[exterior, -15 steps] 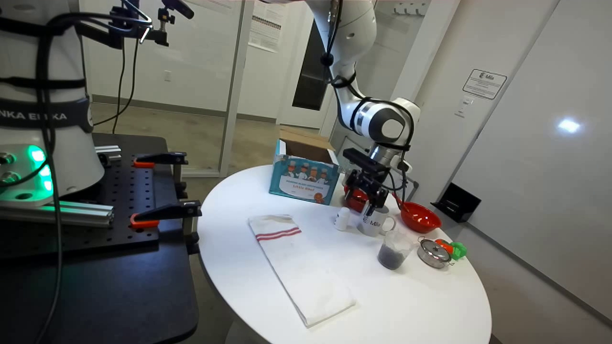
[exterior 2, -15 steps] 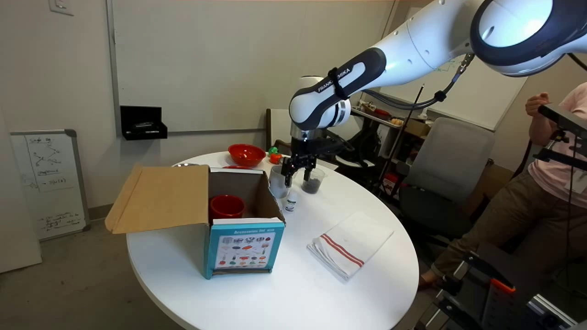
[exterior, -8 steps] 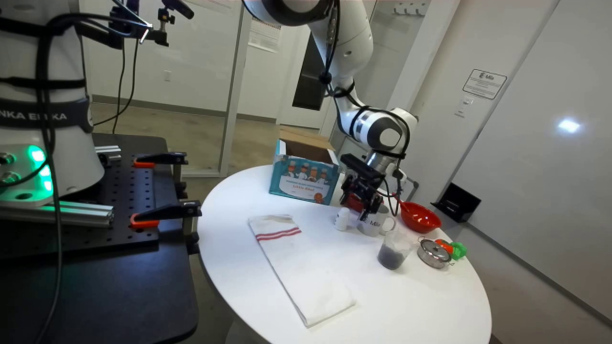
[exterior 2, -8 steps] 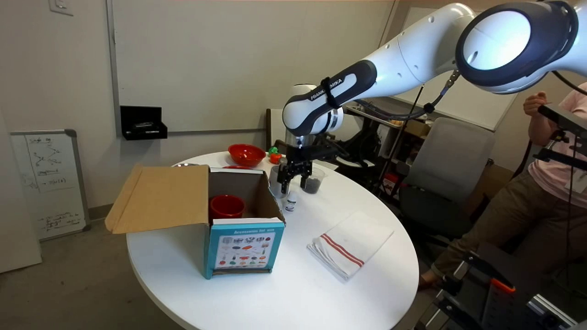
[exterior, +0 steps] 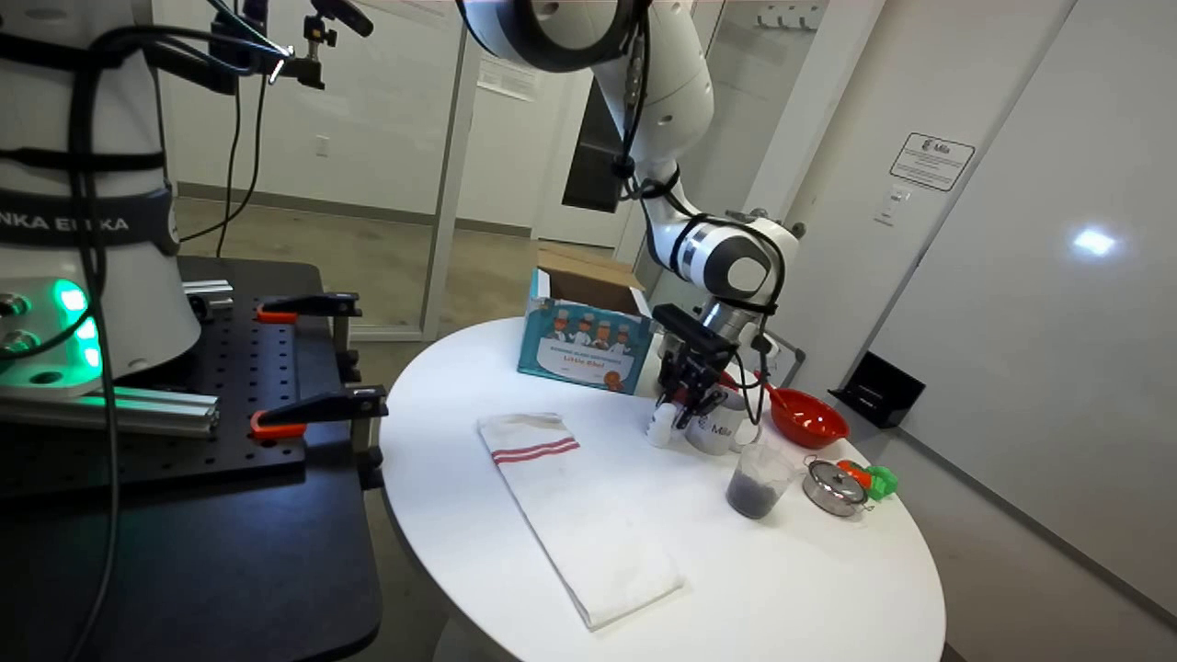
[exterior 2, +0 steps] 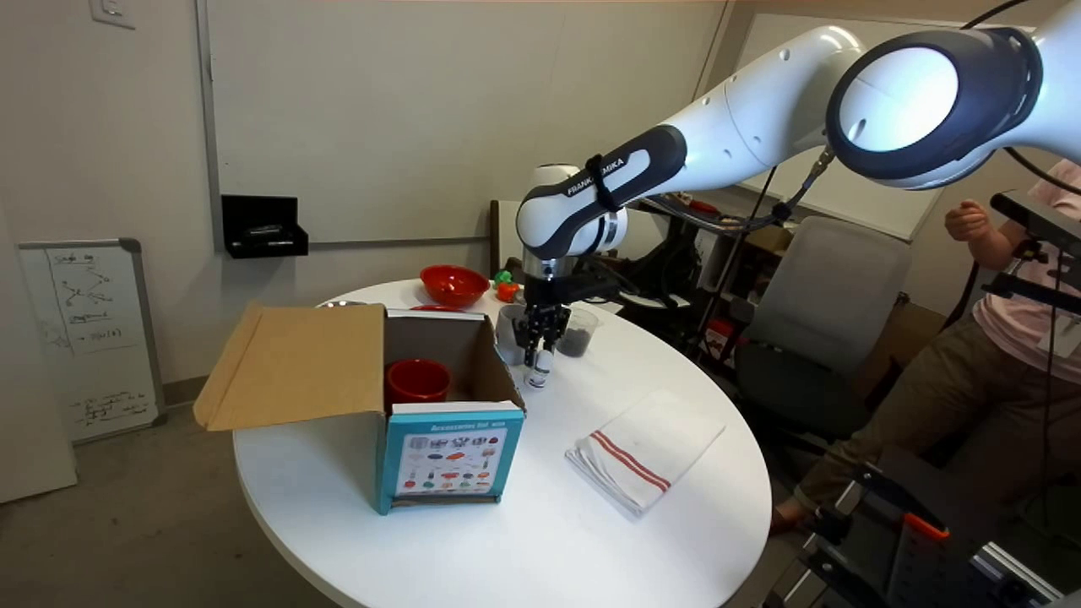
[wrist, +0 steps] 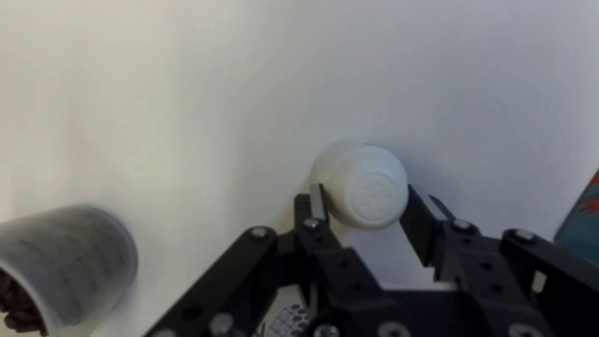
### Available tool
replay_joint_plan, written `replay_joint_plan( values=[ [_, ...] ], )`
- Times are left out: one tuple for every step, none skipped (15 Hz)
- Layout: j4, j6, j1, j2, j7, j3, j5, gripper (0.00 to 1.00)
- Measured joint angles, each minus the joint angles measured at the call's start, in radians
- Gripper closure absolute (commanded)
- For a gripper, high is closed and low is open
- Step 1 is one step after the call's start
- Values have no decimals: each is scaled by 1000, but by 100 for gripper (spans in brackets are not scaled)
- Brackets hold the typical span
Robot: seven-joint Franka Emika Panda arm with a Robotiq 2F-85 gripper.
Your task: Place the white shaker inside the blue box
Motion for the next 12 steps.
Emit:
replay_joint_plan(
  values=[
    [2, -1, 0, 0, 0, 1, 0, 84],
    [5, -6, 0, 0, -3, 3, 2, 84],
    [8, -13, -1, 0, -9, 6, 4, 84],
    [11, -20, -1, 0, -16, 10, 7, 84],
    [12, -33, -2, -2, -26, 15, 9, 84],
    [14, -49, -2, -6, -37, 20, 11, 84],
    [14, -67, -2, -12, -47, 24, 11, 84],
    [13, -88, -2, -23, -57, 28, 11, 84],
    [12, -111, -1, -35, -66, 30, 11, 84],
    [12, -135, 0, -50, -76, 30, 11, 84],
    [11, -158, 1, -66, -84, 30, 10, 84],
    [10, -182, 3, -83, -91, 30, 9, 84]
  ],
)
